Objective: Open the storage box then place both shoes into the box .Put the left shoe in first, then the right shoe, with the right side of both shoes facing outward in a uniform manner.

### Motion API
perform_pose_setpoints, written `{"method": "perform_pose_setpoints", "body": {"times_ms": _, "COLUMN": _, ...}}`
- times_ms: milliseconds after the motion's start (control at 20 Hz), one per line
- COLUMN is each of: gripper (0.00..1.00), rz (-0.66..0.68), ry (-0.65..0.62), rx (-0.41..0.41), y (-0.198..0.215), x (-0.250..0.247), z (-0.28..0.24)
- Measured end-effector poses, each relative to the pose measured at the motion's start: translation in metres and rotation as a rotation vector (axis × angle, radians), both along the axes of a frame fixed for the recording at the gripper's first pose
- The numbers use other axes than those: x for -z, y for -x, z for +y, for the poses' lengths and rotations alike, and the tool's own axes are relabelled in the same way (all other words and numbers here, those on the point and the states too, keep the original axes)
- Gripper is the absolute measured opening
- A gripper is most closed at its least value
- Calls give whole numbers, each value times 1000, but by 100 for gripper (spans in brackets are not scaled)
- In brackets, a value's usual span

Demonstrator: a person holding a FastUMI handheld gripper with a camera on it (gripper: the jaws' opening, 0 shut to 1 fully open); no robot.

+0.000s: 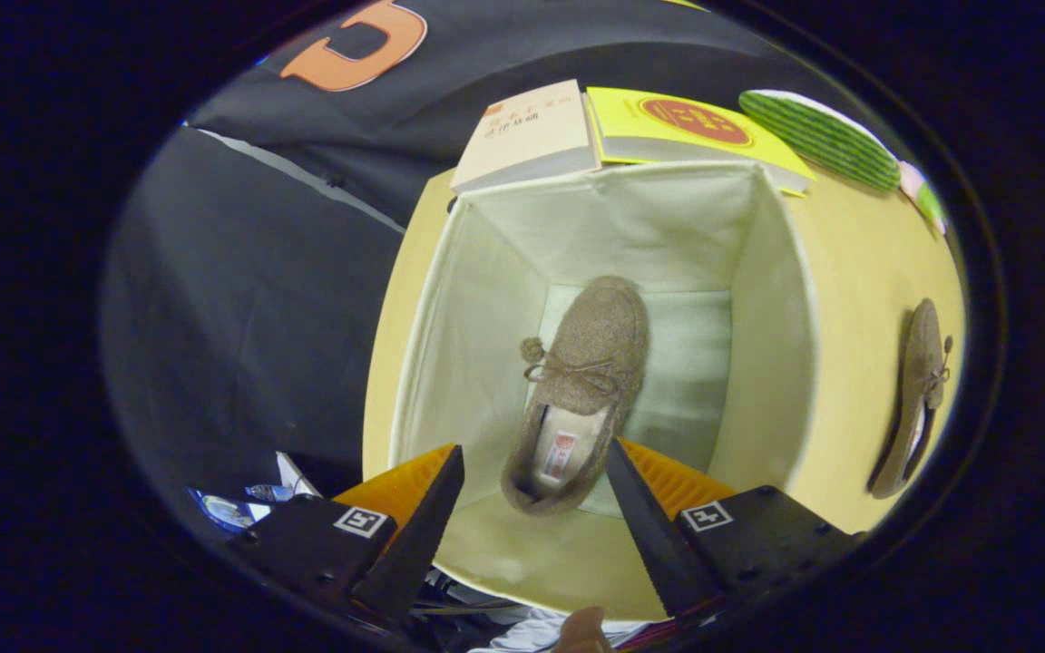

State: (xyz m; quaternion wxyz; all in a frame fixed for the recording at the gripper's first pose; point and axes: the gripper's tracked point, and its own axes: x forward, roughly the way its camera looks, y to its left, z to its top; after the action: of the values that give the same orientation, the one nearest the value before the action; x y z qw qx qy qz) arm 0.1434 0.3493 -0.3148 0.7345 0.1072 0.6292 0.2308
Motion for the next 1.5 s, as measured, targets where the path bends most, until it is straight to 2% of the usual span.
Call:
{"method": "perform_pose_setpoints", "body": {"times_ms": 300, "gripper": 100, "rz": -86, "ry": 9, "rx": 11, "y": -6, "x": -57, "z": -59}}
{"method": "perform_pose_setpoints", "body": {"times_ms": 550, "gripper": 100, "rz": -128, "ry": 67, "rx": 57, "y": -20, "x": -68, "z": -133}}
{"method": "perform_pose_setpoints", "body": {"times_ms": 800, "gripper": 100, "rz": -140, "ry": 187, "rx": 89, "y": -31, "x": -48, "z": -215}}
{"method": "perform_pose_setpoints", "body": {"times_ms": 1050, "gripper": 100, "rz": -116, "ry": 413, "rx": 86, "y": -36, "x": -7, "z": -309}}
{"method": "perform_pose_setpoints", "body": {"times_ms": 1300, "gripper": 100, "rz": -51, "ry": 493, "rx": 99, "y": -40, "x": 31, "z": -364}}
{"method": "perform_pose_setpoints", "body": {"times_ms": 1500, "gripper": 99, "rz": 32, "ry": 540, "rx": 176, "y": -43, "x": 62, "z": -403}}
